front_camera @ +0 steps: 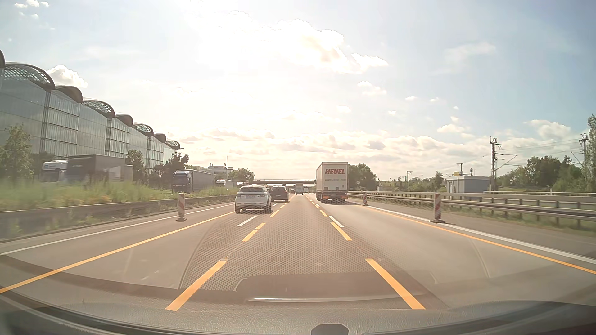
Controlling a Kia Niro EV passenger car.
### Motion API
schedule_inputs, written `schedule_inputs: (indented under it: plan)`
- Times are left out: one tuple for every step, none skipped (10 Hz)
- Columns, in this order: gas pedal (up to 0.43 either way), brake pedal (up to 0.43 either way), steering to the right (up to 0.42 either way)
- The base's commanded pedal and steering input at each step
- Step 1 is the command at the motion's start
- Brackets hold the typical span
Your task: Follow the waypoints while adhering to traffic rules and regulations
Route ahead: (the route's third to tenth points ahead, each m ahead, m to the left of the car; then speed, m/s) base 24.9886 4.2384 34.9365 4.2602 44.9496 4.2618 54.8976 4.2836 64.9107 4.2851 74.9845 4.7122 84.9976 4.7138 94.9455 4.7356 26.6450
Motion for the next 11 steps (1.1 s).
schedule_inputs:
  plan:
    - [0.000, 0.000, 0.000]
    - [0.000, 0.000, 0.000]
    - [0.000, 0.000, 0.000]
    - [0.000, 0.000, 0.000]
    - [0.000, 0.000, 0.000]
    - [0.000, 0.000, 0.000]
    - [0.000, 0.000, 0.000]
    - [0.000, 0.000, 0.000]
    - [0.000, 0.000, 0.000]
    - [0.000, 0.000, 0.000]
    - [0.000, 0.000, 0.000]
